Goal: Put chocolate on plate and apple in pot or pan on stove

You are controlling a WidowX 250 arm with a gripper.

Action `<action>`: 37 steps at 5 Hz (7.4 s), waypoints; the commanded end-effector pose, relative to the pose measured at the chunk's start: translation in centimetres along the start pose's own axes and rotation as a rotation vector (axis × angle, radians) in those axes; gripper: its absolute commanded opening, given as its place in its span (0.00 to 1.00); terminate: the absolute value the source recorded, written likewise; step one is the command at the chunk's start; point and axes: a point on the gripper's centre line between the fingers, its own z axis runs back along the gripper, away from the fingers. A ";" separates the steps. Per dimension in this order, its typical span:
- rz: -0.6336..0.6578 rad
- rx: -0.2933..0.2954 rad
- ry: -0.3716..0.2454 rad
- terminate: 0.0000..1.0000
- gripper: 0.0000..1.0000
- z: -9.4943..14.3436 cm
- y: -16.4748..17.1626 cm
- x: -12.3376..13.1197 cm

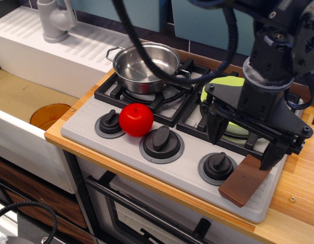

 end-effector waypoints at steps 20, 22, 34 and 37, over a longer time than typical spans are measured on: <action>-0.124 -0.026 0.047 0.00 0.00 1.9 6.6 6.8; -0.128 -0.053 0.005 0.00 0.00 -0.6 6.9 7.5; -0.157 0.103 -0.010 0.00 1.00 4.2 11.2 4.0; -0.194 0.108 -0.048 0.00 1.00 1.7 17.2 2.7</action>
